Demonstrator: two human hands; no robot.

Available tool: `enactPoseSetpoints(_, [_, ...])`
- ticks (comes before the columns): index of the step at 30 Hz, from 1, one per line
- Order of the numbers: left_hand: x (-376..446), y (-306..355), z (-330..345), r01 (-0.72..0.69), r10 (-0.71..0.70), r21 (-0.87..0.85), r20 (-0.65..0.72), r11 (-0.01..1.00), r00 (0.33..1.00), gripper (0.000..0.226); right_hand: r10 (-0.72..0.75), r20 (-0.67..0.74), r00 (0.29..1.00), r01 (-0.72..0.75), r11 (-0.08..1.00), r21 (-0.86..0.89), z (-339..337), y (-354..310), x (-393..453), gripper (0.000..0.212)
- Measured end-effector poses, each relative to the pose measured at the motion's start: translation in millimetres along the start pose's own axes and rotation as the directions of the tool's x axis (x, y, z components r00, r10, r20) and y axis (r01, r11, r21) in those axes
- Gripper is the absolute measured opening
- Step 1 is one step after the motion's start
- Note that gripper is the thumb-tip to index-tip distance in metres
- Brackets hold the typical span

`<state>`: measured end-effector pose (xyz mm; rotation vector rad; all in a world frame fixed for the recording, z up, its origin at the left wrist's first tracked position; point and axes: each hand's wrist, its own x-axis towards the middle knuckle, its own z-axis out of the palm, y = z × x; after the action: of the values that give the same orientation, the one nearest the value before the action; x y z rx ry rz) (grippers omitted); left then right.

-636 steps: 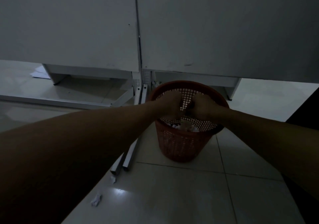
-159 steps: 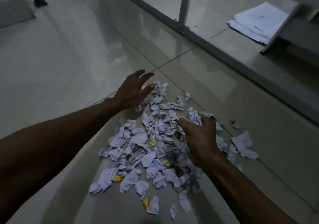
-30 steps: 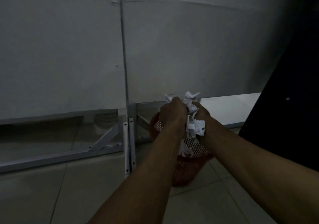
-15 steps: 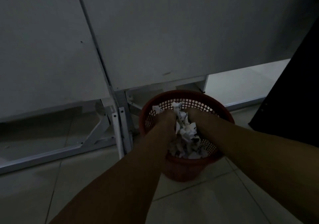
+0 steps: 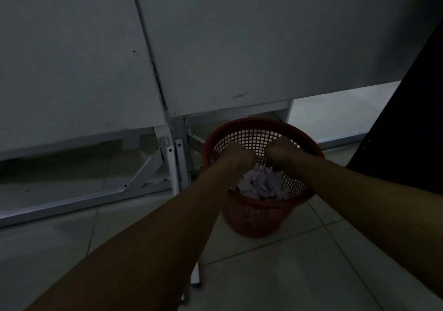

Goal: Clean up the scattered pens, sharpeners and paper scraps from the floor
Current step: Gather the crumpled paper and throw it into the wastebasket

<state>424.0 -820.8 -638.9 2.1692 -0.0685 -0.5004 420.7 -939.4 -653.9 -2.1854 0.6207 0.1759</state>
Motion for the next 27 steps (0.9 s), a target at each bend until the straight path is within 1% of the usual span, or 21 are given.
enactPoseSetpoints(2, [-5,-2,-4,-0.028,0.027,-0.026,-0.036,0.999,0.999,0.037,-0.071,-0.114,0.991,0.064,0.996,-0.06,0,0,-7,0.036])
enactPoseSetpoints(4, [-12,-5,-12,-0.153,0.151,-0.004,-0.147,0.988,0.978,0.033,-0.185,-0.175,0.967,0.166,0.979,-0.116,4,-2,-17,0.027])
enactPoseSetpoints(5, [-15,-8,-17,-0.223,0.223,0.022,-0.201,0.975,0.954,0.029,-0.249,-0.18,0.952,0.23,0.966,-0.119,7,-5,-22,0.024])
enactPoseSetpoints(7, [-26,-12,-28,-0.361,0.36,0.058,-0.309,0.931,0.88,0.023,-0.396,-0.197,0.897,0.383,0.918,-0.103,15,-14,-36,0.024])
enactPoseSetpoints(9, [-41,-23,-45,-0.469,0.435,0.038,-0.443,0.882,0.784,0.022,-0.524,-0.223,0.822,0.519,0.85,-0.084,29,-26,-56,0.025])
enactPoseSetpoints(11, [-58,-38,-61,-0.529,0.45,0.033,-0.572,0.848,0.686,0.023,-0.625,-0.248,0.74,0.631,0.773,-0.065,45,-37,-73,0.022])
enactPoseSetpoints(13, [-74,-64,-79,-0.551,0.449,0.063,-0.66,0.832,0.603,0.021,-0.71,-0.234,0.664,0.712,0.696,-0.094,64,-48,-89,0.02])
enactPoseSetpoints(14, [-81,-77,-88,-0.547,0.444,0.083,-0.689,0.833,0.572,0.02,-0.738,-0.213,0.64,0.736,0.669,-0.108,74,-52,-98,0.021])
enactPoseSetpoints(16, [-99,-116,-108,-0.497,0.401,0.104,-0.739,0.862,0.542,0.023,-0.79,-0.114,0.603,0.78,0.614,-0.122,107,-63,-120,0.031])
enactPoseSetpoints(19, [-129,-171,-132,-0.395,0.302,0.081,-0.787,0.915,0.538,0.019,-0.82,0.067,0.569,0.821,0.561,-0.104,160,-72,-150,0.039])
enactPoseSetpoints(21, [-155,-210,-147,-0.315,0.216,0.042,-0.81,0.948,0.544,0.019,-0.811,0.205,0.547,0.836,0.542,-0.086,202,-77,-169,0.043])
enactPoseSetpoints(23, [-180,-245,-156,-0.243,0.143,0.012,-0.835,0.97,0.531,0.018,-0.79,0.311,0.528,0.841,0.537,-0.064,237,-78,-183,0.049])
enactPoseSetpoints(25, [-207,-286,-168,-0.135,0.054,-0.015,-0.867,0.991,0.496,0.017,-0.771,0.427,0.473,0.858,0.514,-0.021,276,-81,-202,0.059])
enactPoseSetpoints(27, [-234,-325,-175,-0.023,-0.041,-0.057,-0.888,0.998,0.459,0.018,-0.731,0.555,0.396,0.879,0.477,0.002,312,-80,-222,0.074])
